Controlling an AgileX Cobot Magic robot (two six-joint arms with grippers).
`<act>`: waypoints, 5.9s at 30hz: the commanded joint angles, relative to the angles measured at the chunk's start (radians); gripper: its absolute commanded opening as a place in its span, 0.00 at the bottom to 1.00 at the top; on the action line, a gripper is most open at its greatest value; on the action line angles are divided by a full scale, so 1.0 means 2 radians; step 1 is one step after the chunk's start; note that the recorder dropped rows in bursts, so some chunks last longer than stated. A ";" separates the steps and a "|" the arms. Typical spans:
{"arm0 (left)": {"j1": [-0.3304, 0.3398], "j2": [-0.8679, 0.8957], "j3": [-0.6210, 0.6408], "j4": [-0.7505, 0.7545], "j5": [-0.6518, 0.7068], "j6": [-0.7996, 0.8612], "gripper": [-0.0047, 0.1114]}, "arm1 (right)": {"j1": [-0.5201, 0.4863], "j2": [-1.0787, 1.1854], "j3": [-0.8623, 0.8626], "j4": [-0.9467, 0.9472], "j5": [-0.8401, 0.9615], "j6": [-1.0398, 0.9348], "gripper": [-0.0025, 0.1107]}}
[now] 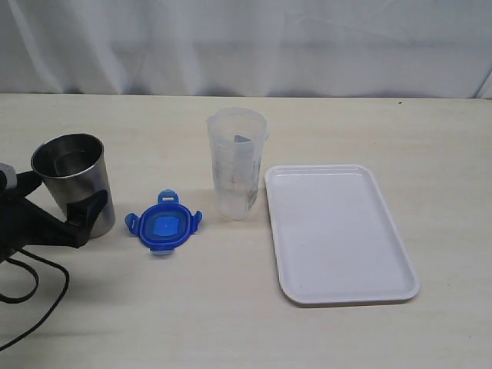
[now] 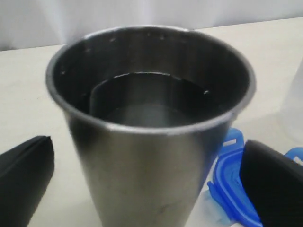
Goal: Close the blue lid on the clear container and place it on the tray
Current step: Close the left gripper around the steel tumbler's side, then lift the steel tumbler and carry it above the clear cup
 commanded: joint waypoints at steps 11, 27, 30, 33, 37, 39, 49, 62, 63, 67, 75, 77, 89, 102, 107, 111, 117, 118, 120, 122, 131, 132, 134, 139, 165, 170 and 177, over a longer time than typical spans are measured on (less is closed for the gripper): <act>-0.004 0.005 -0.047 0.012 -0.009 -0.002 0.94 | 0.000 -0.002 0.001 0.002 0.002 0.001 0.06; -0.004 0.069 -0.059 0.016 -0.009 -0.008 0.94 | 0.000 -0.002 0.001 0.002 0.002 0.001 0.06; -0.004 0.069 -0.061 0.016 -0.009 -0.008 0.94 | 0.000 -0.002 0.001 0.002 0.002 0.001 0.06; -0.004 0.069 -0.063 0.016 -0.009 -0.008 0.94 | 0.000 -0.002 0.001 0.002 0.002 0.001 0.06; -0.004 0.069 -0.065 0.016 -0.009 -0.011 0.94 | 0.000 -0.002 0.001 0.002 0.002 0.001 0.06; -0.004 0.069 -0.067 0.016 -0.009 -0.011 0.94 | 0.000 -0.002 0.001 0.002 0.002 0.001 0.06; -0.004 0.069 -0.081 0.020 -0.009 -0.028 0.94 | 0.000 -0.002 0.001 0.002 0.002 0.001 0.06; -0.004 0.069 -0.085 0.020 -0.009 -0.028 0.94 | 0.000 -0.002 0.001 0.002 0.002 0.001 0.06; -0.004 0.069 -0.086 0.022 -0.009 -0.028 0.94 | 0.000 -0.002 0.001 0.002 0.002 0.001 0.06; -0.004 0.069 -0.091 0.022 -0.009 -0.031 0.94 | 0.000 -0.002 0.001 0.002 0.002 0.001 0.06; -0.004 0.069 -0.091 0.022 -0.009 -0.040 0.94 | 0.000 -0.002 0.001 0.000 0.002 0.001 0.06; -0.004 0.069 -0.091 0.030 -0.009 -0.040 0.94 | 0.000 -0.002 0.001 0.000 0.002 0.001 0.06; -0.004 0.069 -0.091 0.043 -0.009 -0.040 0.48 | 0.000 -0.002 0.001 0.000 0.002 0.001 0.06; -0.004 0.061 -0.105 0.043 -0.009 -0.090 0.04 | 0.000 -0.002 0.001 0.000 0.002 0.001 0.06; -0.004 0.043 -0.137 0.046 -0.009 -0.119 0.04 | 0.000 -0.002 0.001 0.000 0.002 0.001 0.06; -0.004 0.023 -0.187 0.060 -0.009 -0.148 0.04 | 0.000 -0.002 0.001 0.000 0.002 0.001 0.06; -0.011 0.015 -0.292 0.122 0.125 -0.227 0.04 | 0.000 -0.002 0.001 0.000 0.002 0.001 0.06; -0.017 0.015 -0.304 0.123 0.137 -0.227 0.04 | 0.000 -0.002 0.001 0.000 0.002 0.001 0.06; -0.033 0.015 -0.326 0.123 0.159 -0.227 0.04 | 0.000 -0.002 0.001 0.000 0.002 0.001 0.06; -0.050 0.015 -0.349 0.123 0.185 -0.227 0.04 | 0.000 -0.002 0.001 0.000 0.002 0.001 0.06; -0.115 0.015 -0.440 0.123 0.274 -0.225 0.04 | 0.000 -0.002 0.001 0.000 0.002 0.001 0.06; -0.120 0.015 -0.447 0.125 0.278 -0.225 0.04 | 0.000 -0.002 0.001 0.000 0.002 0.001 0.06; -0.129 0.015 -0.457 0.135 0.285 -0.224 0.04 | 0.000 -0.002 0.001 0.000 0.002 0.001 0.06; -0.149 0.015 -0.475 0.151 0.289 -0.214 0.04 | 0.000 -0.002 0.001 0.000 0.002 0.001 0.06; -0.176 0.038 -0.475 0.198 0.280 -0.142 0.04 | 0.000 -0.002 0.001 0.000 0.002 0.001 0.06; -0.176 0.038 -0.475 0.199 0.276 -0.126 0.04 | 0.000 -0.002 0.001 0.000 0.002 0.001 0.06; -0.176 0.038 -0.475 0.199 0.273 -0.099 0.04 | 0.000 -0.002 0.001 0.000 0.002 0.001 0.06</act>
